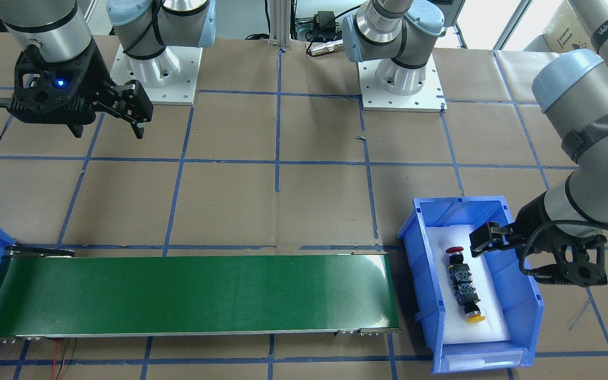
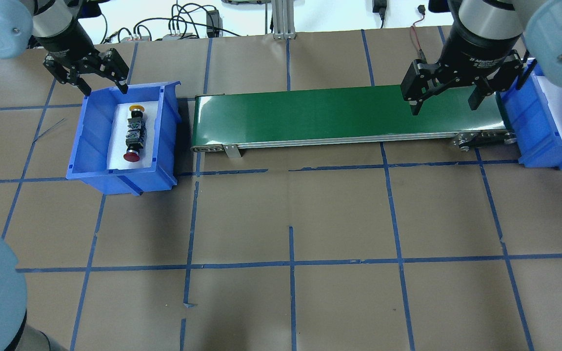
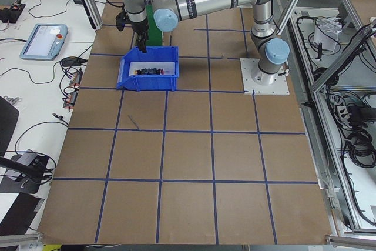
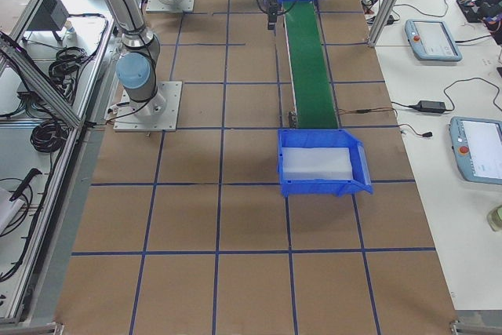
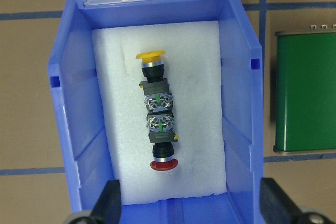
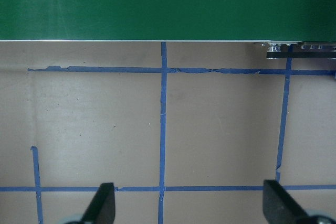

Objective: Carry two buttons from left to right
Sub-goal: 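Move the left gripper over the red-capped button in the blue bin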

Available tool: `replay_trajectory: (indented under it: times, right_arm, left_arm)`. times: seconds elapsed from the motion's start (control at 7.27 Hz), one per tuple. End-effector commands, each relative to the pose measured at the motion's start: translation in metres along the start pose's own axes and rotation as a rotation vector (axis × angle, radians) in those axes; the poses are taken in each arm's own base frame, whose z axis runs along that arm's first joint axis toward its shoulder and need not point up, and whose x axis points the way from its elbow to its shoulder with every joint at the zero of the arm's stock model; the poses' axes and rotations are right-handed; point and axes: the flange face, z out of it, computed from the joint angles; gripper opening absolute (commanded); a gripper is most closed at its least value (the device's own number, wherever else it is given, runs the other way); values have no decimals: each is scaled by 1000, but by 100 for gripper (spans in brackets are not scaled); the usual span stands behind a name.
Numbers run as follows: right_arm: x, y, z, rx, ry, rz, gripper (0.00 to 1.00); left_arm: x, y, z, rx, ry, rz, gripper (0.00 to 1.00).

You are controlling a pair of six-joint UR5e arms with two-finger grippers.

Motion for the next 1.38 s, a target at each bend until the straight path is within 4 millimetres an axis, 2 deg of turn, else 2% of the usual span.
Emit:
replay_trajectory:
  times: [0.0, 0.28, 0.69, 0.96, 1.1, 1.24]
  right_arm:
    - [0, 0, 1, -1, 0, -4, 100]
    - [0, -2, 4, -9, -6, -4, 100]
    - [1, -6, 9, -15, -11, -3, 100]
    - [5, -23, 22, -8, -5, 2, 100]
    - [6, -33, 30, 7, -3, 4, 100]
    - [6, -47, 46, 4, -3, 14, 100]
  left_arm:
    - [-2, -1, 18, -30, 7, -4, 57]
    - [2, 17, 44, -55, 9, 0, 57]
    - [-9, 27, 64, -60, -54, -9, 57]
    - [-11, 27, 89, -36, -57, -17, 57]
    - [-12, 24, 93, -22, -56, -17, 57]
    - [-15, 19, 98, -22, -54, -23, 57]
